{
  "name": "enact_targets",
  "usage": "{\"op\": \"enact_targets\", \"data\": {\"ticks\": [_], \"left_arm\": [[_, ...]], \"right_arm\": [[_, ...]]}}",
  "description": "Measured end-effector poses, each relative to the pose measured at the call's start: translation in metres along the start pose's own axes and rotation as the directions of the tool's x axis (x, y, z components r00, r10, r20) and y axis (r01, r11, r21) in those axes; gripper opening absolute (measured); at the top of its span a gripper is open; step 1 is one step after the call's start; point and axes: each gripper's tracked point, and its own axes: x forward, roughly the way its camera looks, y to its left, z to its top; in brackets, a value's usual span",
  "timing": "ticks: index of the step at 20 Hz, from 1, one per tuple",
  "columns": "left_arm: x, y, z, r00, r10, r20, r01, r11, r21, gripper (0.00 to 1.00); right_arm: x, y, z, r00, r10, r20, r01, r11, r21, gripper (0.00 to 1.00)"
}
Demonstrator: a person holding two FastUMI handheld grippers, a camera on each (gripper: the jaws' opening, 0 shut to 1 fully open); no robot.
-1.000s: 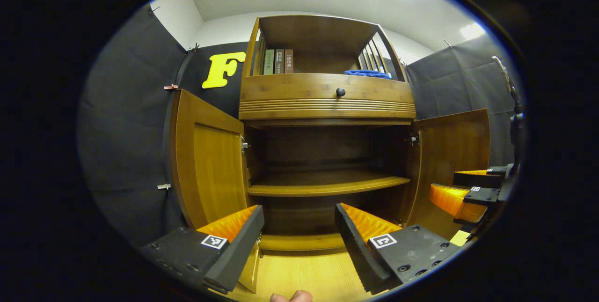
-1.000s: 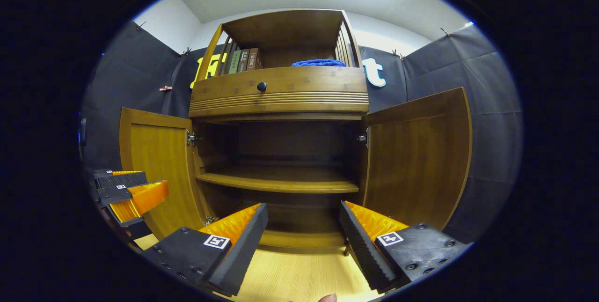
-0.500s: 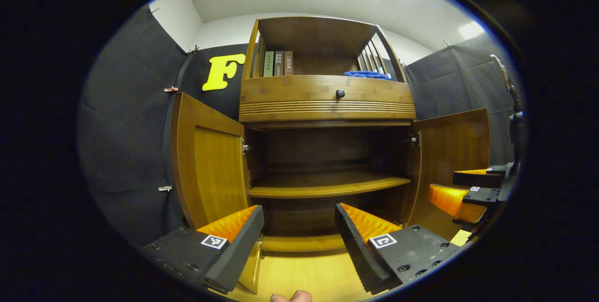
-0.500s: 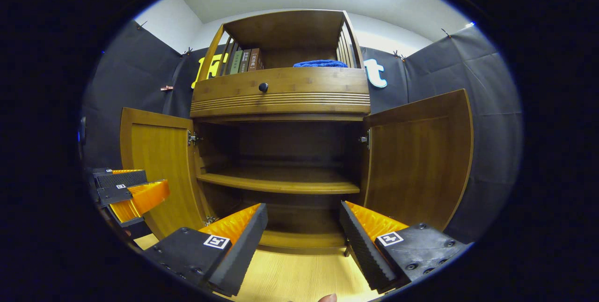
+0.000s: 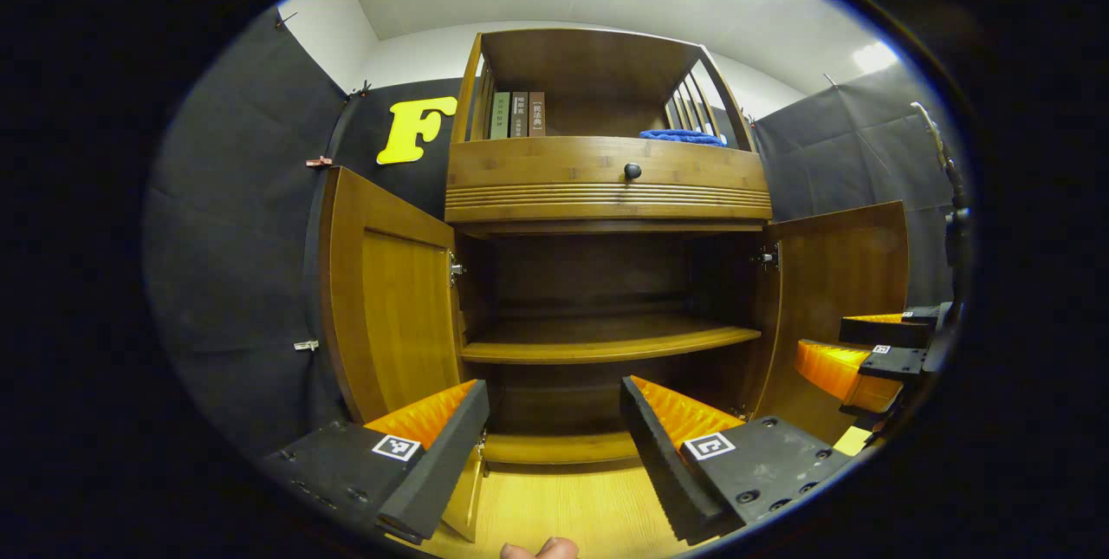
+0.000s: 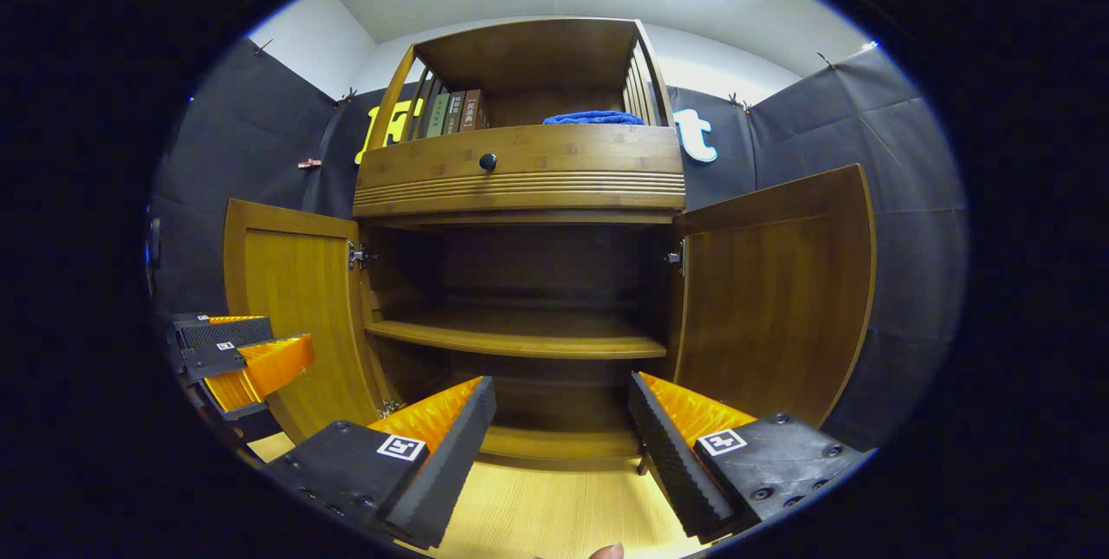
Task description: Open the right door of the double-door shoe cabinet with the right hand, and open the left door with the left hand.
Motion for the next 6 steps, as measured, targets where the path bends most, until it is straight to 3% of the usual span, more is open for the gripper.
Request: {"op": "enact_targets", "data": {"ticks": [6], "left_arm": [[0.0004, -0.0014, 0.0013, 1.000, 0.001, 0.002, -0.001, 1.000, 0.000, 0.95]], "right_arm": [[0.0004, -0.0009, 0.0007, 1.000, 0.005, 0.001, -0.005, 1.000, 0.000, 0.92]]}}
